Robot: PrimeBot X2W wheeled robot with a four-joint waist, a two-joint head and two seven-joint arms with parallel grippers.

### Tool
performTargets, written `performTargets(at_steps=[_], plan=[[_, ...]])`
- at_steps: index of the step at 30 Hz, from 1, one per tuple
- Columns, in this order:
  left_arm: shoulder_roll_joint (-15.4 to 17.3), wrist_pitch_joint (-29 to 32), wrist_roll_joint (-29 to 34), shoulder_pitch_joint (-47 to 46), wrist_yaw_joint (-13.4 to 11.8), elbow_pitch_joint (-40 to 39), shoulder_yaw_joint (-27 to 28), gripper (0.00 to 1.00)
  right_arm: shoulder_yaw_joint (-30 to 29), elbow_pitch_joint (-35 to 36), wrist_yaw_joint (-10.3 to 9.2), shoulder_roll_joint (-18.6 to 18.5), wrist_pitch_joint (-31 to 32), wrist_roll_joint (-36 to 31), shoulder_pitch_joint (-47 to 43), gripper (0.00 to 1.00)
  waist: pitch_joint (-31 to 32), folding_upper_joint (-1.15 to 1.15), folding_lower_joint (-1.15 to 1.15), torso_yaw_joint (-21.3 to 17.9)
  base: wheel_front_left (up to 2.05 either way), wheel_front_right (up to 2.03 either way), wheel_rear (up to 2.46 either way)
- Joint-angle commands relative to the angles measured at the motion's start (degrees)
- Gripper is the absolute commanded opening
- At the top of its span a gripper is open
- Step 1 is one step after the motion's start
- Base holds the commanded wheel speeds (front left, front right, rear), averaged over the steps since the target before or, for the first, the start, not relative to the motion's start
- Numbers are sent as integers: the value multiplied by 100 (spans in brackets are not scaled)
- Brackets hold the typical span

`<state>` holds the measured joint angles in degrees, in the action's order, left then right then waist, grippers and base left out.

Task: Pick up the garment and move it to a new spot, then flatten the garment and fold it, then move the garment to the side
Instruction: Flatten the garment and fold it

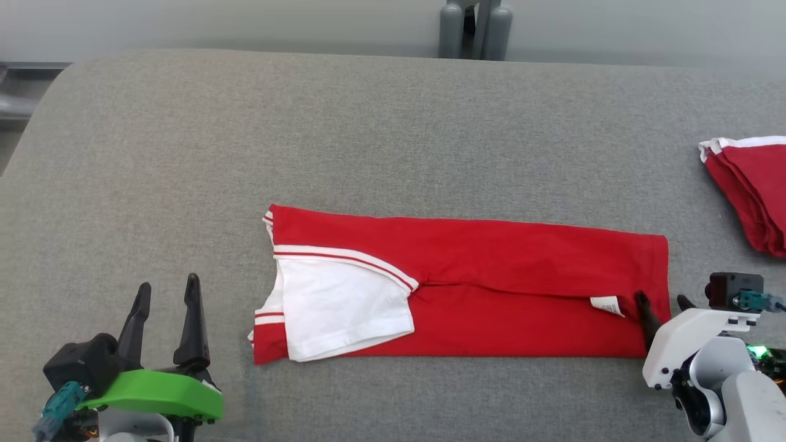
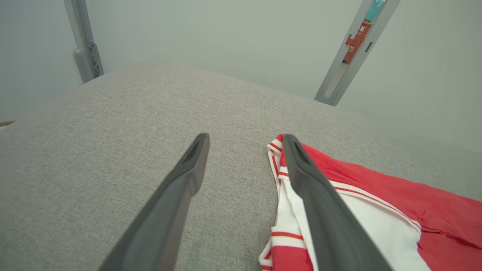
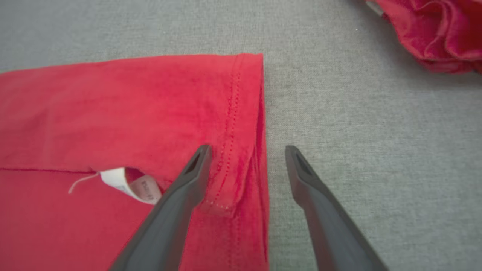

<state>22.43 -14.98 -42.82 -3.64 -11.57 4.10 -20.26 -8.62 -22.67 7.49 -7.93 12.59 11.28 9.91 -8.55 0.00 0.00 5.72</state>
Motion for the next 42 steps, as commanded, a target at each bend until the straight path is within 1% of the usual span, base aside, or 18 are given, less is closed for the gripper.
performTargets(at_steps=[1,2,3,4,5,6,7,8,9,13,18,26,29,32,34,37,42], plan=[[-17,-25,51,117,-4,19,74,100,-48,-91,-1,47,55,-13,48,100,8,0,0,92,0,0,0],[-21,-24,99,138,-17,31,102,100,-73,-174,-1,74,105,-11,47,100,14,0,0,109,0,0,0],[-28,-22,125,147,-8,37,113,100,-80,-228,-1,88,132,-9,54,85,20,0,0,119,0,0,0],[-39,-22,151,155,7,47,132,100,-87,-301,-1,112,168,-14,59,64,29,0,0,127,0,0,0],[-47,-22,164,165,19,53,152,100,-78,-346,-1,136,188,-18,58,47,38,0,0,129,0,0,0],[-47,-22,195,179,30,63,171,100,-70,-400,-1,155,213,-8,59,40,48,0,0,125,0,0,0],[-46,-22,220,195,36,69,180,100,-56,-441,-1,166,222,-5,70,27,56,0,0,114,0,0,0],[-49,-21,234,207,34,73,189,100,-40,-472,-1,169,227,-1,89,19,62,0,0,97,0,0,0],[-60,-21,253,211,37,72,190,100,-32,-509,-1,160,218,1,128,0,68,0,0,73,0,0,0],[-73,-22,286,204,55,73,176,100,-6,-514,-4,101,93,-27,298,0,90,0,0,-69,0,0,0],[-98,-22,306,182,85,75,154,100,-25,-336,-6,-39,32,24,412,0,145,0,0,-315,0,0,0],[-155,-22,343,167,105,121,84,100,-269,259,-6,-350,216,165,163,0,278,0,0,-708,0,0,0],[-178,-22,351,145,110,147,50,100,-351,548,-6,-359,355,205,48,0,295,0,0,-800,0,0,0],[-196,-22,352,104,138,176,20,100,-406,811,-6,-305,461,283,-51,0,294,0,0,-832,0,0,0],[-209,-20,351,89,143,208,-5,100,-349,1000,-5,-194,534,418,-103,0,311,0,0,-828,0,0,0],[-238,-5,340,72,166,276,-60,100,-175,1342,-2,-84,676,611,-200,0,376,0,0,-758,0,0,0],[-227,19,330,71,199,346,-108,100,306,1893,-1,30,875,879,-317,0,500,0,0,-535,0,0,0]])
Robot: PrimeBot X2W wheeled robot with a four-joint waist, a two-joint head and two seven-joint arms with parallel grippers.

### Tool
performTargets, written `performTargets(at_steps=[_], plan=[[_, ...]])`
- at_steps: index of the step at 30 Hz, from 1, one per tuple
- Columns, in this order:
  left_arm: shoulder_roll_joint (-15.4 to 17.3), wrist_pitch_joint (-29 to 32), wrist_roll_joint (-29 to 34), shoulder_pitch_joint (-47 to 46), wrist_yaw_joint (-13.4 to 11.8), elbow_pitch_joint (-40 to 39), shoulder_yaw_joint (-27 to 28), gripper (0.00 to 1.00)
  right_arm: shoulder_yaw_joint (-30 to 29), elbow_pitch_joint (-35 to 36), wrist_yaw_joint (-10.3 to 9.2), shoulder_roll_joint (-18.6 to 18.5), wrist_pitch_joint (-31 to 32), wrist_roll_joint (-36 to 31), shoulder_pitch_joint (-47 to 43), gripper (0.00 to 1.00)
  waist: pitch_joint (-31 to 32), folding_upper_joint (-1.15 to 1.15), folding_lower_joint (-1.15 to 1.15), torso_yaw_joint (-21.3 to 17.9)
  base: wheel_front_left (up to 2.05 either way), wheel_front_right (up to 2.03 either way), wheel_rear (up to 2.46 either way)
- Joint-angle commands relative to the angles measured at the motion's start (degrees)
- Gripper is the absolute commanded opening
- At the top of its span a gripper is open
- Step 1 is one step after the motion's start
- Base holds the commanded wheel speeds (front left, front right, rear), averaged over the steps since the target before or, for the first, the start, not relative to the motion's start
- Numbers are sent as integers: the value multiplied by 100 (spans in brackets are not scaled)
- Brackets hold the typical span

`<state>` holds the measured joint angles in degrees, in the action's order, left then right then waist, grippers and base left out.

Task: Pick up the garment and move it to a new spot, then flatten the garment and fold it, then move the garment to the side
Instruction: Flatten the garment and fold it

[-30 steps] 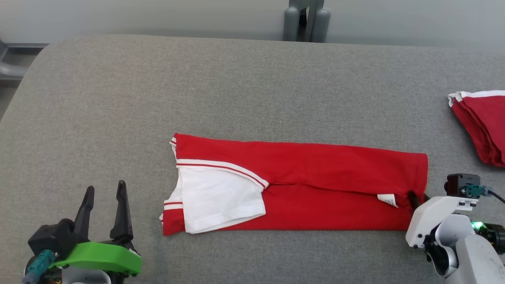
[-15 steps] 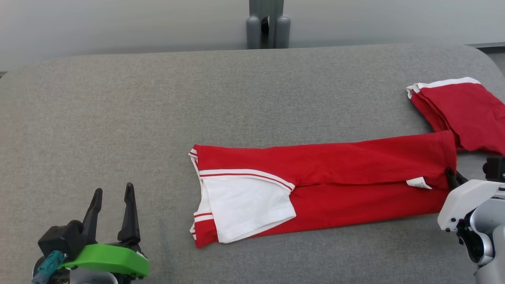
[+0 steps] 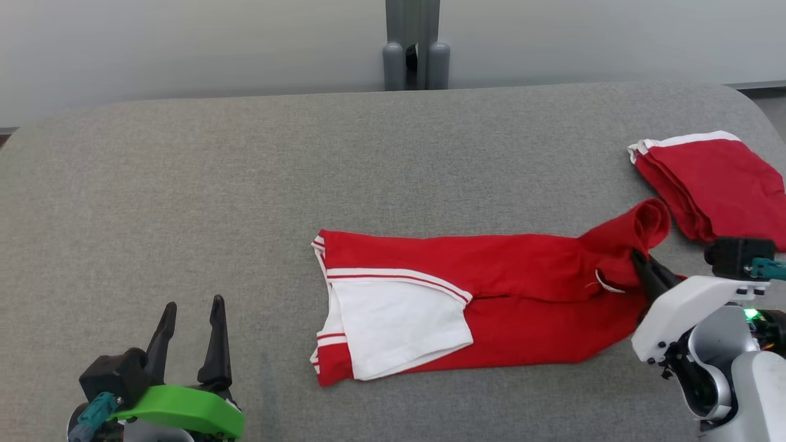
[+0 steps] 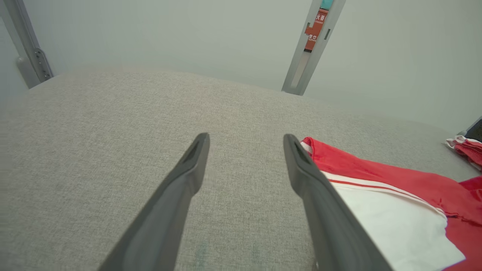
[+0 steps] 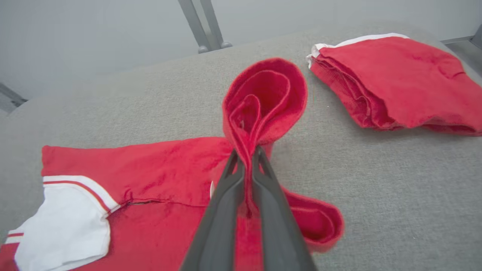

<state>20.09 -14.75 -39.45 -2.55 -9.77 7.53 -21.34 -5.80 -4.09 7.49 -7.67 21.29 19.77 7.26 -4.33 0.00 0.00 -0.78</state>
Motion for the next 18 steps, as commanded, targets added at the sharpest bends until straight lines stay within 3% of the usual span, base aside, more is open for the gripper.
performTargets(at_steps=[1,9,18], plan=[[13,9,-3,-44,18,10,-10,100,145,122,-1,26,36,85,-63,0,100,0,0,185,0,0,0],[20,70,0,-61,36,3,-86,100,975,296,-1,324,-3,409,125,0,165,0,0,744,0,0,0],[-25,98,15,-145,84,38,-188,100,1735,-445,-1,471,-606,1154,522,0,96,0,0,1356,0,0,0]])
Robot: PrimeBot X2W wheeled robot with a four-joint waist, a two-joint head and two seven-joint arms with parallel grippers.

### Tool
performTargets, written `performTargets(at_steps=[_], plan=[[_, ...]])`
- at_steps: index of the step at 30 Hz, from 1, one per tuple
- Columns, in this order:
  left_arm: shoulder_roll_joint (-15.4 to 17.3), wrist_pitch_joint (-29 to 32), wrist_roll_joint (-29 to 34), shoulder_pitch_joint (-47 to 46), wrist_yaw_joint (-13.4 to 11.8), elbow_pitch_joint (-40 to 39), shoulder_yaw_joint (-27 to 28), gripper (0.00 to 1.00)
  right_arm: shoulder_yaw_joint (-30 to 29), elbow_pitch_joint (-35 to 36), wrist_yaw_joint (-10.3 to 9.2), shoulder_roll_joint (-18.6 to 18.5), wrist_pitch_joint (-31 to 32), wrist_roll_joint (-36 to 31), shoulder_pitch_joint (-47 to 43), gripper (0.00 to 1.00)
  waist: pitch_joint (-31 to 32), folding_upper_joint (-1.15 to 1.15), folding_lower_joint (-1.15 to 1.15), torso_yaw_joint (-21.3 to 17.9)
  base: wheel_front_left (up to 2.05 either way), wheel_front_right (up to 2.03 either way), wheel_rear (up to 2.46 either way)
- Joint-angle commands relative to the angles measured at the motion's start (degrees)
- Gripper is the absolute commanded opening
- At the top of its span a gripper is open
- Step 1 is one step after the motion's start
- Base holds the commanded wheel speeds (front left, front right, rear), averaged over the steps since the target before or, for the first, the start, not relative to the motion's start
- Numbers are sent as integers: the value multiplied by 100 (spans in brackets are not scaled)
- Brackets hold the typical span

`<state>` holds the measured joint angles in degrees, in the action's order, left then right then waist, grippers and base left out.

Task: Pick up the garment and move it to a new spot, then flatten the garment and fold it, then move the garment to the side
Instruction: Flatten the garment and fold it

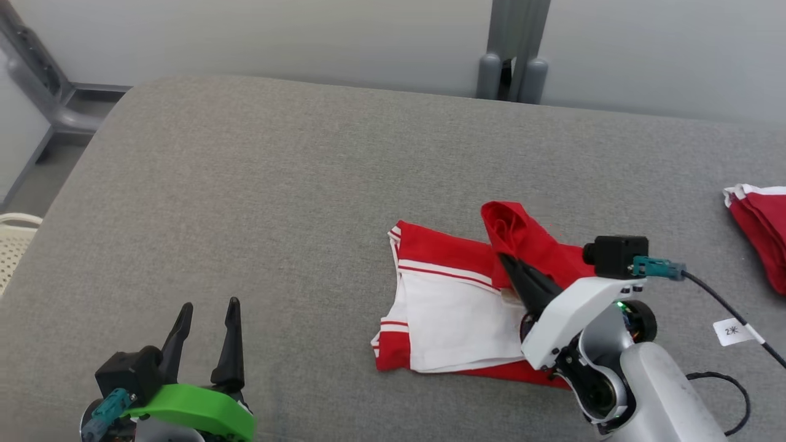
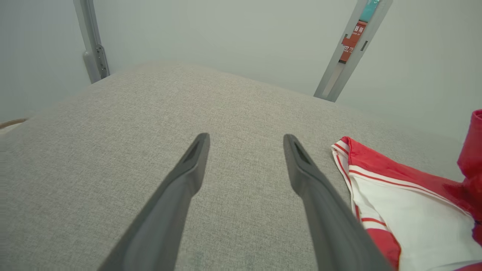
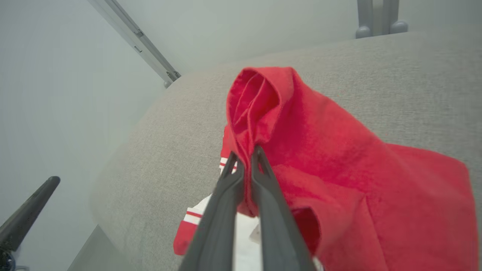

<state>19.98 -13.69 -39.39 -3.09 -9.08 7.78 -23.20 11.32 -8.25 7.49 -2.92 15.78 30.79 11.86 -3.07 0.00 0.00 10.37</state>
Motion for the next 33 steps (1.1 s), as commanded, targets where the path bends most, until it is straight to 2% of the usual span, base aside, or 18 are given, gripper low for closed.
performTargets(at_steps=[1,15,16,17,18,27,33], plan=[[-18,-5,9,-97,25,21,-9,100,137,-140,-1,-4,-134,168,97,0,-36,0,0,286,0,0,0],[-130,-41,15,-248,93,142,-99,100,1197,-2082,0,-6,-1171,1082,1058,0,-157,0,0,661,0,0,0],[-142,-48,11,-255,85,154,-102,100,1260,-2221,0,-8,-1248,1154,1143,22,-164,0,0,664,0,0,0],[-151,-51,8,-262,89,167,-104,100,1321,-2323,0,-6,-1308,1205,1207,50,-167,0,0,665,0,0,0],[-157,-44,6,-267,92,181,-105,100,1410,-2412,0,-3,-1381,1283,1276,100,-171,0,0,663,0,0,0],[-216,-83,28,-290,128,250,-125,100,2060,-2519,-1,-9,-1910,1808,1738,100,-149,0,0,531,0,0,0],[-243,-110,68,-271,131,258,-128,100,1872,-2587,0,-9,-2231,1424,1903,100,-114,0,0,365,0,0,0]])
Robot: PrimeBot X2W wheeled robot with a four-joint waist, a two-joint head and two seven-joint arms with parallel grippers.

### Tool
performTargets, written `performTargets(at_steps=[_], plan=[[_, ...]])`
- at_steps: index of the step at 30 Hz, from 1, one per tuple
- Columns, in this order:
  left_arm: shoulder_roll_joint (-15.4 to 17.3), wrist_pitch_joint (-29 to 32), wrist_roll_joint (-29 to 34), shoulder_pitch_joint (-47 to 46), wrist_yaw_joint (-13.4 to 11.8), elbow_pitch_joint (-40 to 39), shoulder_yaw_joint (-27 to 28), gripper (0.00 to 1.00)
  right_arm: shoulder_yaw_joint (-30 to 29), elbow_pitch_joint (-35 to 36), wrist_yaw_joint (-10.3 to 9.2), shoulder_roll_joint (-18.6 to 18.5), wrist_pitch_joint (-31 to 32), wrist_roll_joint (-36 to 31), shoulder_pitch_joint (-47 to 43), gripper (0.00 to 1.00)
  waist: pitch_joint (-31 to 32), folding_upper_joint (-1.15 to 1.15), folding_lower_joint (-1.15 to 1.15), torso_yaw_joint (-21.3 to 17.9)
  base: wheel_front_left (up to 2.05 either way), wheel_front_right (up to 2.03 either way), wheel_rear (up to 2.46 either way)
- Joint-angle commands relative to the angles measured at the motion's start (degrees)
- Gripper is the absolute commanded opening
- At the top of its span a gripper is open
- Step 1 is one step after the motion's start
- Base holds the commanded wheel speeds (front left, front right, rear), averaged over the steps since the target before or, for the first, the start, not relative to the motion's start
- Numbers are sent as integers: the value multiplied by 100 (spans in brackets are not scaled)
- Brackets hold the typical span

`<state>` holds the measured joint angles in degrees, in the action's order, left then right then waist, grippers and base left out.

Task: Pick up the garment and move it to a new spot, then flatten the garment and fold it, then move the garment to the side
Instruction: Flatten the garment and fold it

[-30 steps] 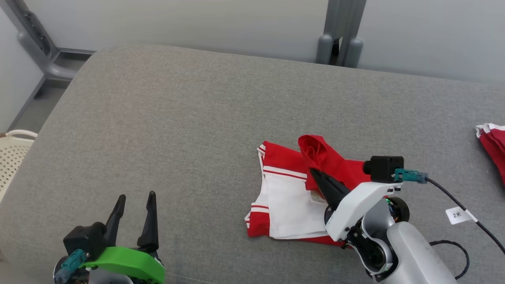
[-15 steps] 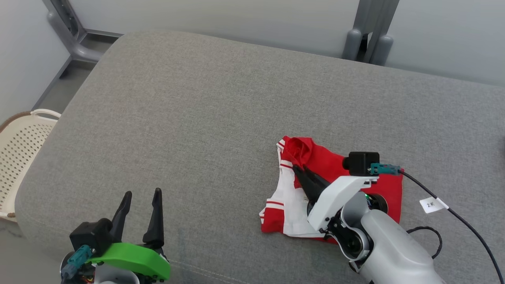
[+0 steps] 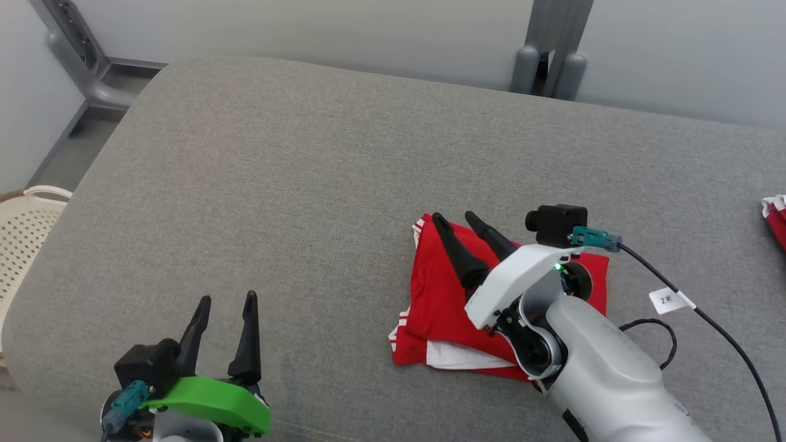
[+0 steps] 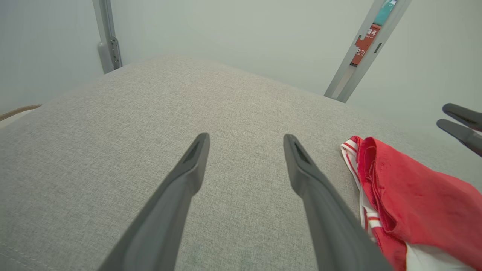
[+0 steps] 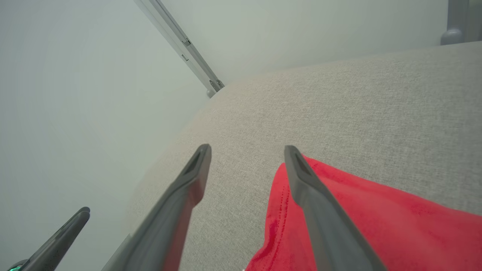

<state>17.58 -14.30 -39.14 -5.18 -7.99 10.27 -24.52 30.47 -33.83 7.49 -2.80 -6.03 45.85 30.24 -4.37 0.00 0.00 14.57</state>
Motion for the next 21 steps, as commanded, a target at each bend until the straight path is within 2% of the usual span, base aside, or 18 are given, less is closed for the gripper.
performTargets(at_steps=[1,9,16,21], plan=[[-8,-42,44,-61,18,4,8,100,-114,-60,-1,-21,-92,-210,71,100,21,0,0,-83,0,0,0],[-84,-66,187,-142,10,-59,-10,100,-1268,-135,-1,-20,-574,-1989,-238,100,79,0,0,-387,0,0,0],[-249,-87,248,-313,42,-8,5,100,-2442,615,-1,-23,-770,-3432,-1082,100,220,0,0,-740,0,0,0],[-360,-87,267,-258,99,146,53,100,-2904,1246,-1,-16,-737,-3814,-1803,100,356,0,0,-987,0,0,0]])
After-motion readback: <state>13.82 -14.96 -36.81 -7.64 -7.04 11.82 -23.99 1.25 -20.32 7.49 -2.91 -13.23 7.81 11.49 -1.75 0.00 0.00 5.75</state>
